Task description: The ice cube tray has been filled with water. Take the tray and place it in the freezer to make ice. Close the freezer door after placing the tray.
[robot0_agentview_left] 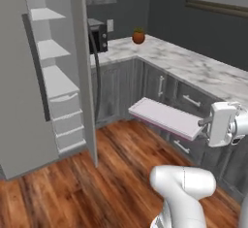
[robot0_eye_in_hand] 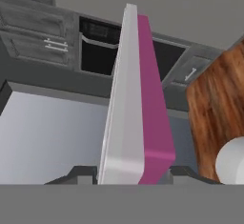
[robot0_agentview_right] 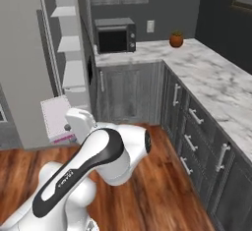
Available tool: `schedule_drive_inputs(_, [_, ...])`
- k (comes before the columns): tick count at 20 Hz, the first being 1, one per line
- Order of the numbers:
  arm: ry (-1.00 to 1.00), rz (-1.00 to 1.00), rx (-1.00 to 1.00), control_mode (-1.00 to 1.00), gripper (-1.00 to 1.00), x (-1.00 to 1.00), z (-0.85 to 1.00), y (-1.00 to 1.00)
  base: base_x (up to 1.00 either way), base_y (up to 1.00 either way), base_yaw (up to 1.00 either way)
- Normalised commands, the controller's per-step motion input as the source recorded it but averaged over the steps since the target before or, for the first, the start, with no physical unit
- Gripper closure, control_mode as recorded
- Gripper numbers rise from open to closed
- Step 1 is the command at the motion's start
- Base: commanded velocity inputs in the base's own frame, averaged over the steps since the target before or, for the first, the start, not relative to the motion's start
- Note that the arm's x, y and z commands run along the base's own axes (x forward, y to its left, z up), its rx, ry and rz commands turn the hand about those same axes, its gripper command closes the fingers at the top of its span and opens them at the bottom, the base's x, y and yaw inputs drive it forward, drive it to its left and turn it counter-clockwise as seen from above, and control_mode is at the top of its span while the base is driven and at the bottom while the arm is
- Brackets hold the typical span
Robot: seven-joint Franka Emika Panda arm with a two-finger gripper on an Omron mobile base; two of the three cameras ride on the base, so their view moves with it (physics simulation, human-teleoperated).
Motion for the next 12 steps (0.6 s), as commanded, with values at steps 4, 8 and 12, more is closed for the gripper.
schedule_drive_inputs(4, [0.0,0.0,0.0,1.0,1.0,0.0,0.0,0.0,0.27,0.7,0.0])
schedule_drive_inputs(8, [0.0,0.0,0.0,1.0,1.0,0.0,0.0,0.0,0.36,0.96,0.0])
schedule_drive_inputs(12, [0.0,0.0,0.0,1.0,1.0,0.0,0.0,0.0,0.35,0.98,-0.01])
